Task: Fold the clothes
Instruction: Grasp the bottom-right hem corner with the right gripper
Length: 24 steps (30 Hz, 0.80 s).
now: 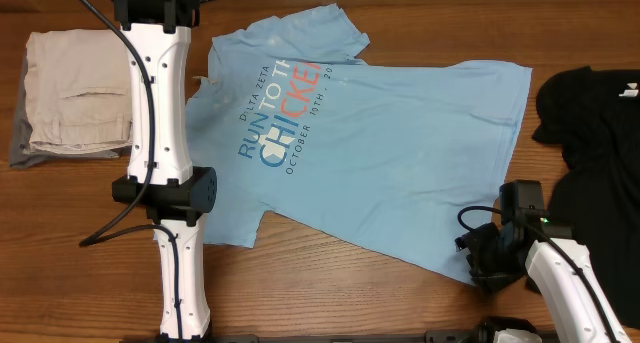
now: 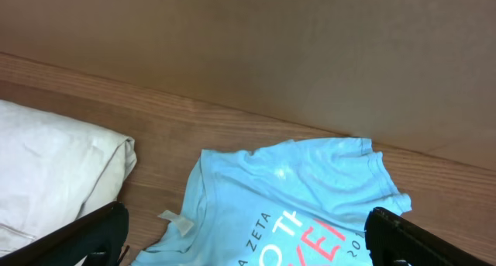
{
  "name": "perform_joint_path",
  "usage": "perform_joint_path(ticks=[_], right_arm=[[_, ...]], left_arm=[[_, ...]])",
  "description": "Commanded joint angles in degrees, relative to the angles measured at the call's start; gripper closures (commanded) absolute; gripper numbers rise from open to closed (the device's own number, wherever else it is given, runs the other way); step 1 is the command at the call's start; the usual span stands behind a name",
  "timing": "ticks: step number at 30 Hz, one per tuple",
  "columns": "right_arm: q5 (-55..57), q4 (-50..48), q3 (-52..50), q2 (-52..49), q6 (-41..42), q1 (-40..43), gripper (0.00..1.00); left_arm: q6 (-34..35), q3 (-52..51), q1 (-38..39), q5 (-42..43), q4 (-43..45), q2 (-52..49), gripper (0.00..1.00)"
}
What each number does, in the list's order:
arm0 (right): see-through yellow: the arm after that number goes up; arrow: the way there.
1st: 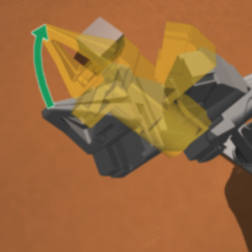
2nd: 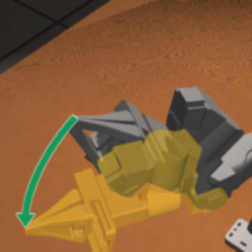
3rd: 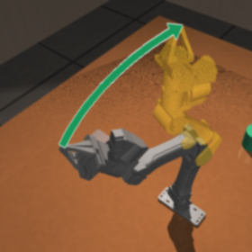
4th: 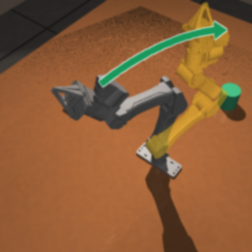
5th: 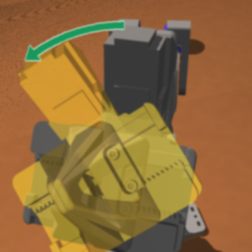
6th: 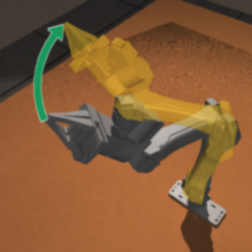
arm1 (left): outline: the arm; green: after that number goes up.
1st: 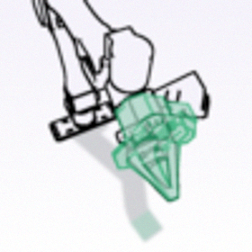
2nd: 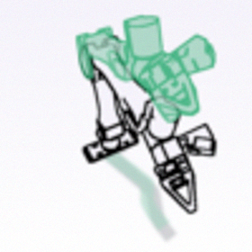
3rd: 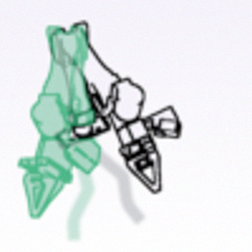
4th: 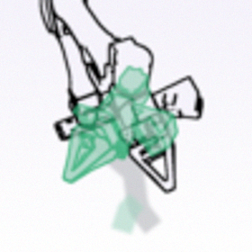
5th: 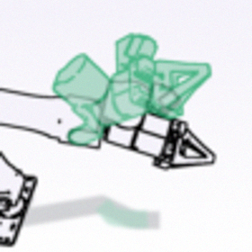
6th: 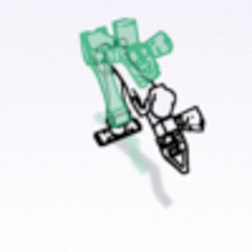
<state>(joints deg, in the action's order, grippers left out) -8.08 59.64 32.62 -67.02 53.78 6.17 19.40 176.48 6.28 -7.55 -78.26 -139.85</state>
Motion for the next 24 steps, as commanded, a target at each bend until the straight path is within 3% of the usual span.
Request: perform_joint_path(ticks=[1,12,16,21,24], right_arm=[[1.8,-1.3,-1.1,-1.2,2.7,0.0,0.38],[1.5,-5.6,-4.6,-6.5,4.5,0.0,0.39],[1.6,-6.5,-5.0,-6.7,5.0,0.0,0.34],[1.5,-7.5,-5.3,-6.7,5.0,0.0,0.49],[1.5,-8.0,-5.3,-6.7,5.0,0.0,0.69]], left_arm=[[0.5,-0.1,-0.3,-0.3,0.1,-0.5,0.00],[0.5,-0.1,-0.3,-0.3,0.1,-0.5,0.00],[0.5,-0.1,-0.3,-0.3,0.0,-0.5,0.00],[0.5,-0.1,-0.3,-0.3,0.0,-0.5,0.00],[0.5,-0.1,-0.3,-0.3,0.0,-0.5,0.00]])
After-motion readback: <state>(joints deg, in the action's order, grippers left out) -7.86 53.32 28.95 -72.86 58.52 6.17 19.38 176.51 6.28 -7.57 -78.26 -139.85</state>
